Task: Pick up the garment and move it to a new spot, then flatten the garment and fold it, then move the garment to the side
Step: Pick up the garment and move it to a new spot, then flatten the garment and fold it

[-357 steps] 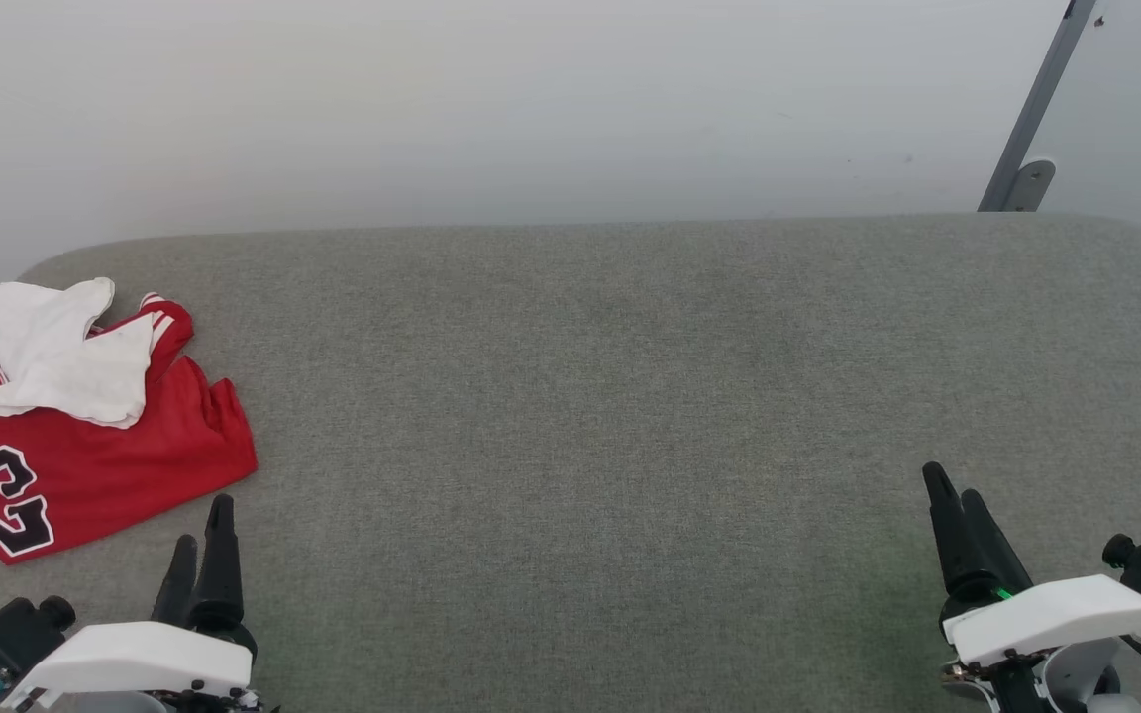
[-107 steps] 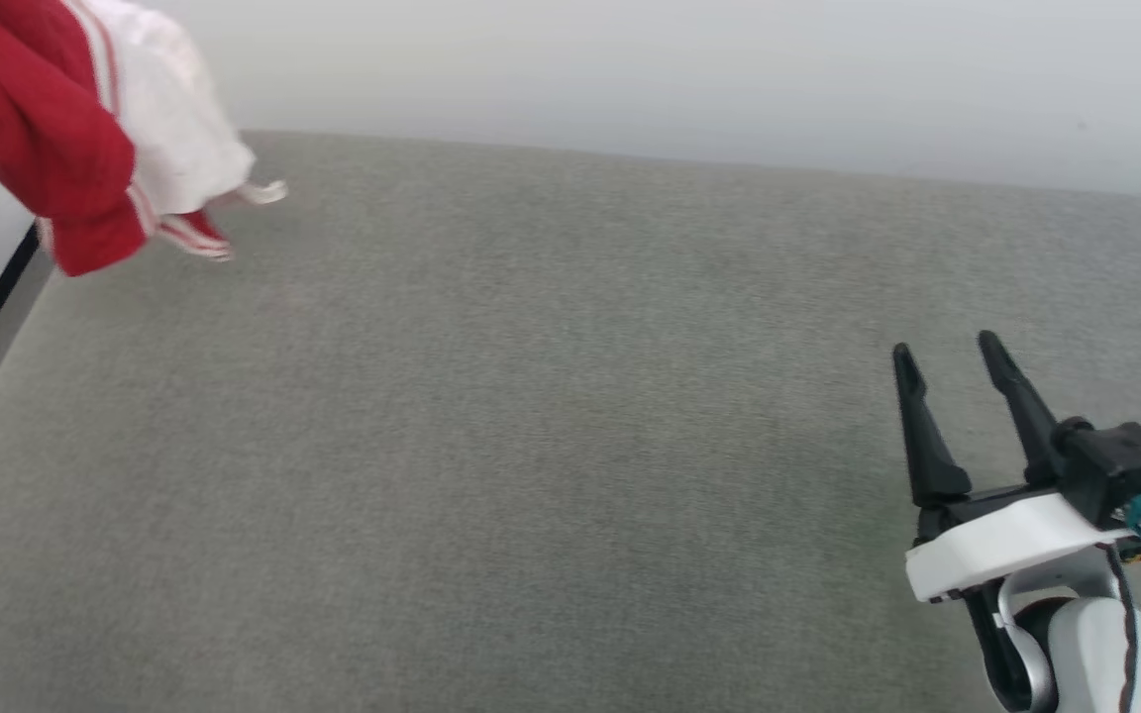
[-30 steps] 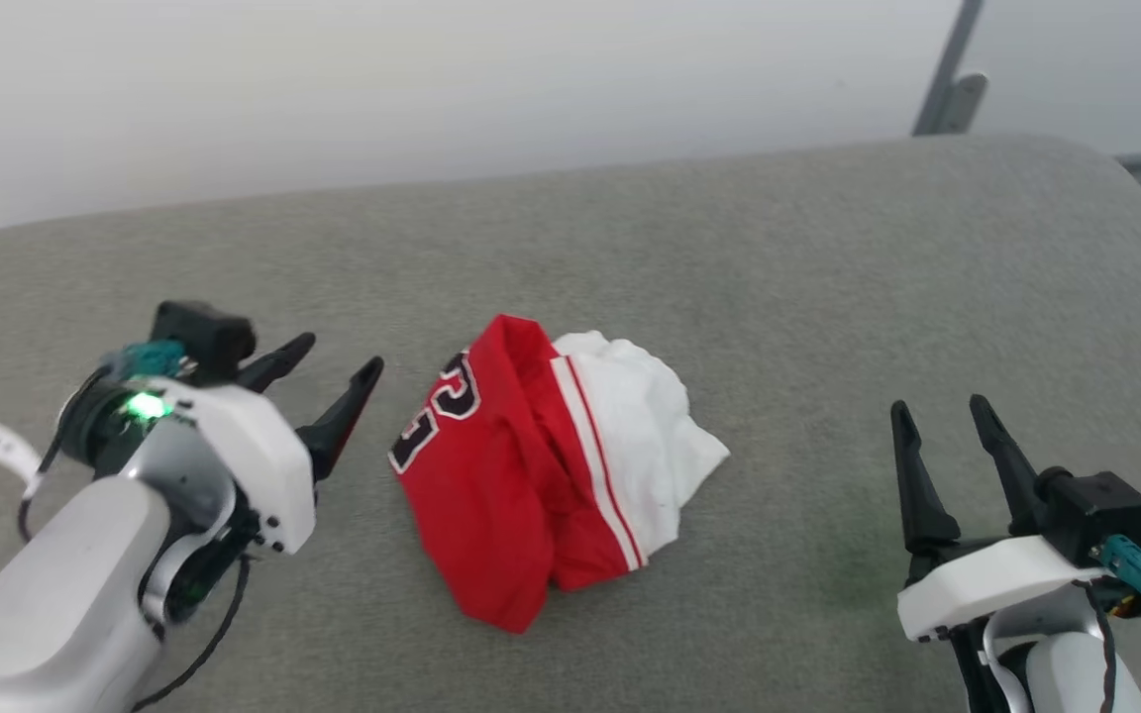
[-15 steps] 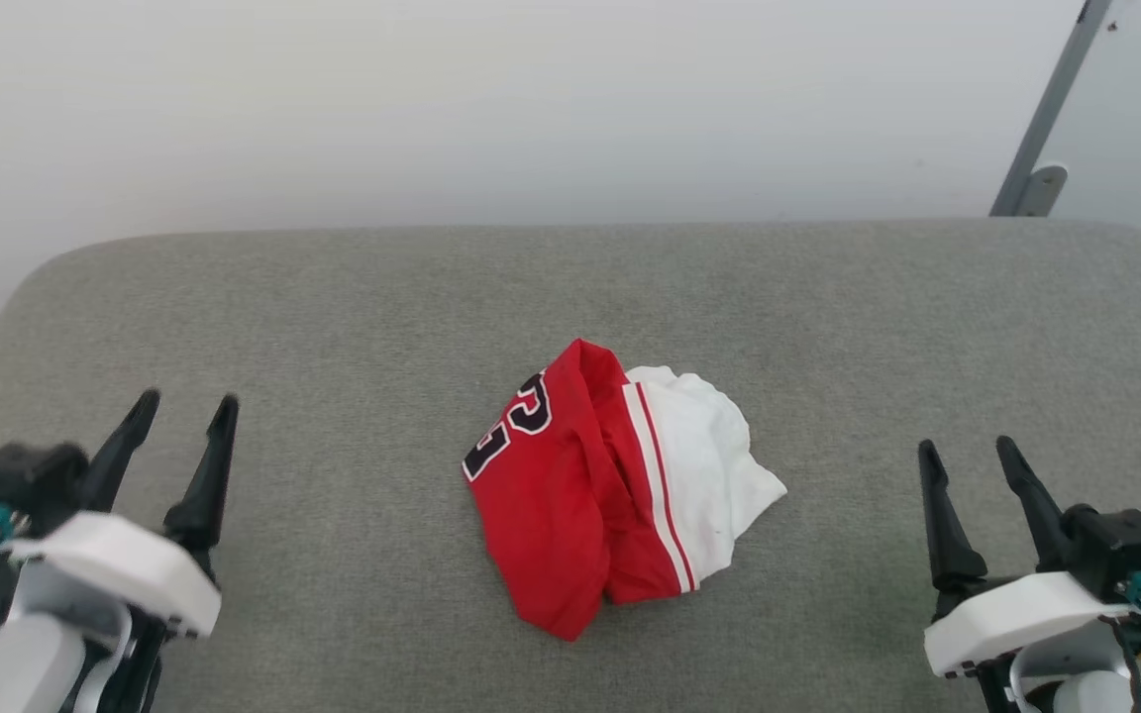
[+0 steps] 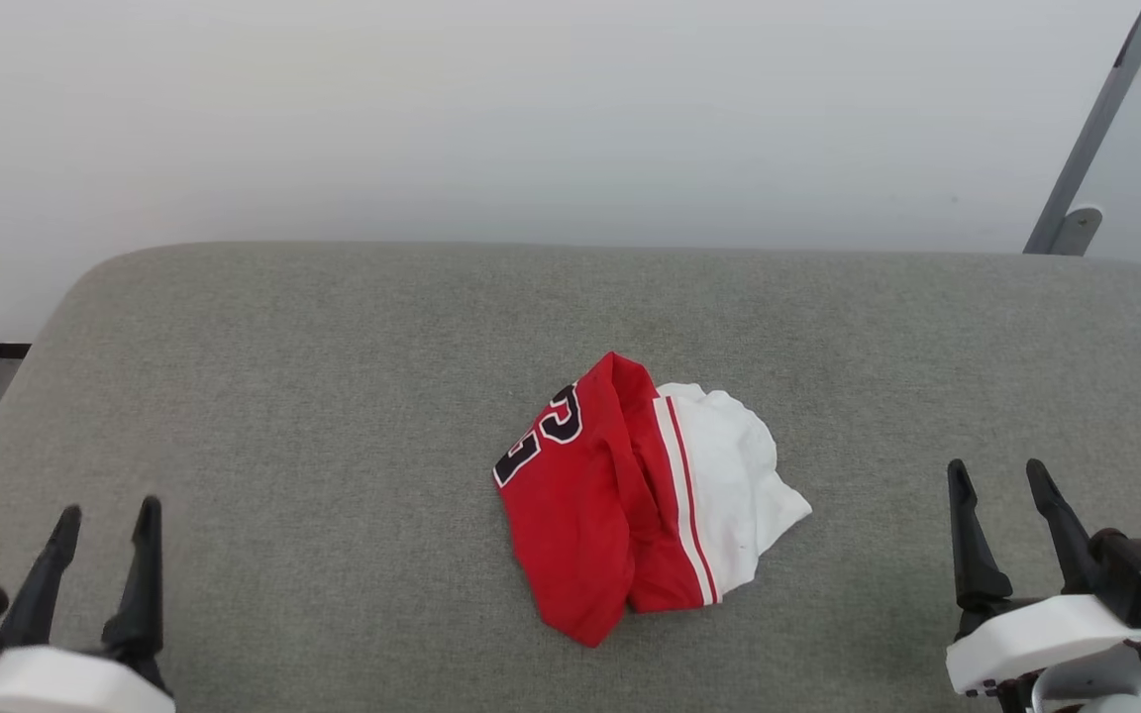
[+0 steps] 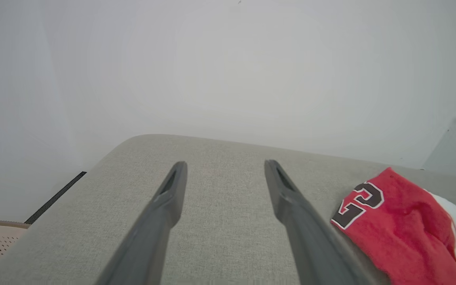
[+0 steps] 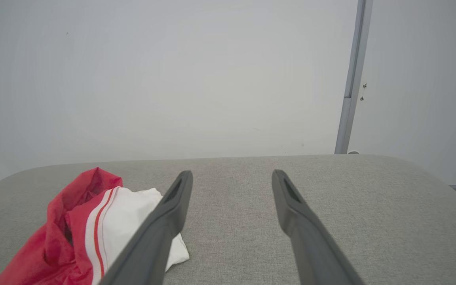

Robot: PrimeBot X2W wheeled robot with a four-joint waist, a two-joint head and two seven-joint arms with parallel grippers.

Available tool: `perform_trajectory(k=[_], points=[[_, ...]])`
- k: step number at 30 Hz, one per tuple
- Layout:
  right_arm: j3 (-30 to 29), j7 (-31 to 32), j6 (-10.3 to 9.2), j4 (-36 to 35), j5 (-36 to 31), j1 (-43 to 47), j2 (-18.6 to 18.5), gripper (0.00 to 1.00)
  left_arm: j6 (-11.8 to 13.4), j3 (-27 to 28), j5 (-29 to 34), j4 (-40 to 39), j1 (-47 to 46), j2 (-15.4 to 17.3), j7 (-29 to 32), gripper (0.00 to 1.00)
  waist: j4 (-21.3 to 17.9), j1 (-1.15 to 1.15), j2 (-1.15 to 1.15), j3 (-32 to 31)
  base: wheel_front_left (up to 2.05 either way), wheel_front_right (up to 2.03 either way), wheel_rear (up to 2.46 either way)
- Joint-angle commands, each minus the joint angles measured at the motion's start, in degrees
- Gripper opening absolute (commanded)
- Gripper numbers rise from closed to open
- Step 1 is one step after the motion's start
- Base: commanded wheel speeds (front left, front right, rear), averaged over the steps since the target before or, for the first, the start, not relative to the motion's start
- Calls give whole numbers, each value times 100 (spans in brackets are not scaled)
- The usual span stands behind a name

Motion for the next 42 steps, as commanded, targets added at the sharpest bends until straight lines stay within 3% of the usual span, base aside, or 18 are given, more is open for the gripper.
perform_trajectory(k=[1, 8, 9, 16, 33, 42], points=[[-22, -46, -2, 17, 38, 89, 25, 100, -87, 217, 175, -60, 224, -114, -26, 100, 27, 0, 0, -24, 0, 0, 0], [-101, -95, -2, 10, 23, 152, 51, 100, -467, 778, 721, -32, 691, -685, -27, 100, 105, 0, 0, -79, 0, 0, 0], [-116, -117, -2, 7, 11, 179, 64, 100, -586, 874, 792, 35, 780, -880, -27, 100, 119, 0, 0, -90, 0, 0, 0], [-105, -163, -2, 50, 22, 230, 99, 100, -956, 1159, 1115, 342, 855, -1347, -27, 100, 143, 0, 0, -123, 0, 0, 0], [-97, -198, -2, 42, 19, 316, 159, 100, -1267, 1434, 1663, 621, 773, -1823, -28, 100, 125, 0, 0, -154, 0, 0, 0], [-5, -171, -2, 77, 13, 299, 176, 100, -1299, 1421, 1789, 581, 729, -1834, -28, 100, 118, 0, 0, -126, 0, 0, 0]])
